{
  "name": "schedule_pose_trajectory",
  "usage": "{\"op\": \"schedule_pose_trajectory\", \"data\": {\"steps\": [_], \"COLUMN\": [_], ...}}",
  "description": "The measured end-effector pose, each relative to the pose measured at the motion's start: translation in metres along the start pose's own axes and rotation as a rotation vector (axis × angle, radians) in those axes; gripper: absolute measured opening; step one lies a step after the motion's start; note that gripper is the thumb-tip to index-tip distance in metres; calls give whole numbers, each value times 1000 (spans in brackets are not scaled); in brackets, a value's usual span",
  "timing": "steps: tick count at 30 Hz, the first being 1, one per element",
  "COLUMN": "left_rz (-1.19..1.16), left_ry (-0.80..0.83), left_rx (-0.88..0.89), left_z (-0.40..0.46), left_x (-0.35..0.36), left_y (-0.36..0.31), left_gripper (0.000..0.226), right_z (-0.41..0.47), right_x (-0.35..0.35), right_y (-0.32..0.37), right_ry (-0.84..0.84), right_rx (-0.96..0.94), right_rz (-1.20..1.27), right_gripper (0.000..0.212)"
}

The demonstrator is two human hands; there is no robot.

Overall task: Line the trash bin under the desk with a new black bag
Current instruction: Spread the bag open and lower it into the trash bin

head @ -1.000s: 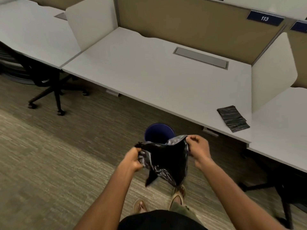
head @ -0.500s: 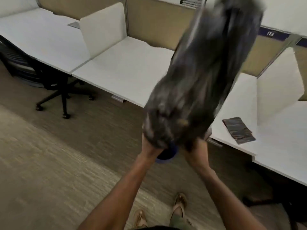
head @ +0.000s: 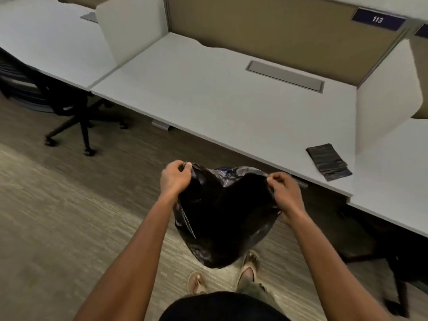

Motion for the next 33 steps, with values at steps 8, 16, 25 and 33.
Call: {"op": "schedule_pose_trajectory", "data": {"steps": [8,16,25,33], "left_rz": [-104,-173,-13,-13], "left_ry": [-343,-497,-167,-118], "left_rx": [108,169,362,271], "left_z": [-15,-27,1,43], "left_x": [-26,-26,50,129], "left_y": [-13,-3,9,30], "left_gripper": [38,15,16,27], "right_z": [7,11,69,114], "right_x": [-9,-1,40,79], "right_y": [34,33,-1,-51], "right_ry": [-163,-38,66,16], "right_rx": [-263,-562,-506,-569], "right_rz": [6,19,-177,-282], "right_gripper": [10,21,39,48]}}
Point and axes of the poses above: each hand's wrist, its own z-axis towards the middle knuckle, its own x-axis out of the palm, y = z × x, the point moved 4 cm from there along z, towards the middle knuckle, and after that the axes turned 14 degrees about -y, right-handed, at the moved point
